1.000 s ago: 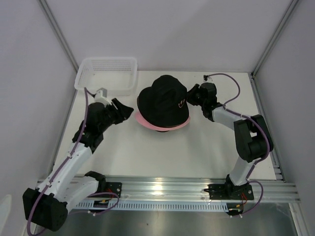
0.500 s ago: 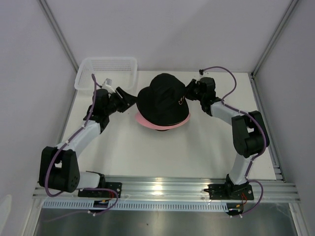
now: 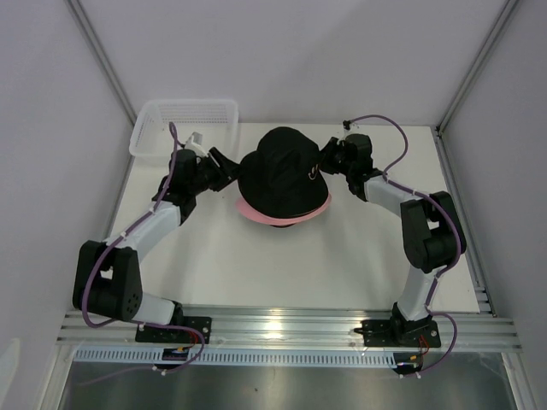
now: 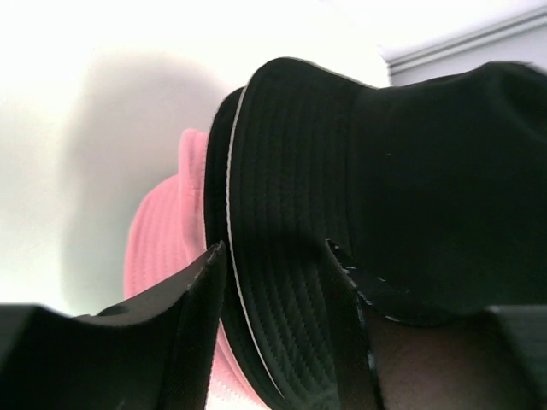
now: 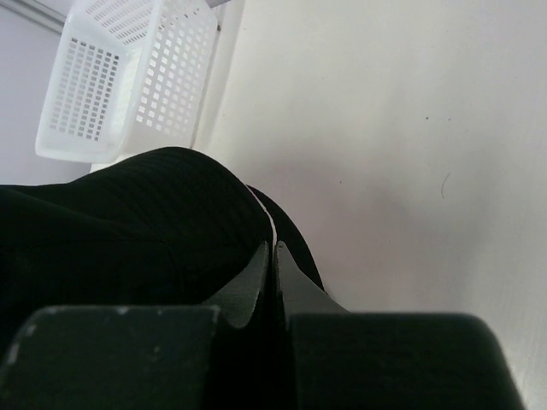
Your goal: Stack the hats
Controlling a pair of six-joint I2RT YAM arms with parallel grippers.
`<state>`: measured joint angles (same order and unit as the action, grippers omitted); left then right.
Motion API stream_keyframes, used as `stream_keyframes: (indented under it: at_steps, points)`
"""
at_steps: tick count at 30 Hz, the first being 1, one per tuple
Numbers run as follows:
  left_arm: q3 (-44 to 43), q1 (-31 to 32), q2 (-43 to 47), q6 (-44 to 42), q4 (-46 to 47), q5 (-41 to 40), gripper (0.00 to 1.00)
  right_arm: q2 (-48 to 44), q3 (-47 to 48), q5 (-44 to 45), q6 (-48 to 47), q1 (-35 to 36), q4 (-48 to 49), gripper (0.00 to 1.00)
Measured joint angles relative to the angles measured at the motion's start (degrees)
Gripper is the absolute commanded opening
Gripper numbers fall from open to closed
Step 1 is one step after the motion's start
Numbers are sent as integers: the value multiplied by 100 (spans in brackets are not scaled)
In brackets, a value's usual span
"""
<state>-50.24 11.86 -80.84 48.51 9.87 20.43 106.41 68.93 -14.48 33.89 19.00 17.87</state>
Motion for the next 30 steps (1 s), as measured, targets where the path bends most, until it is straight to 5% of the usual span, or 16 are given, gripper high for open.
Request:
stream_keyframes:
  at_steps: [3,4,6,17,30]
  points:
    - [-133,138,-63,-162,-293,-275,35,0,15,0,-2,7,2,0]
    - [-177,170,-85,-190,-367,-345,18,0,15,0,-2,4,2,0]
    - [-219,197,-133,-236,-461,-455,1,0,15,0,-4,7,-2,0]
    - [-216,568,-234,-400,-756,-1115,1,-2,2,164,-50,66,-24,0]
    - [960,1493,-151,-404,-1276,-2494,1,-153,-439,675,-63,219,96,2]
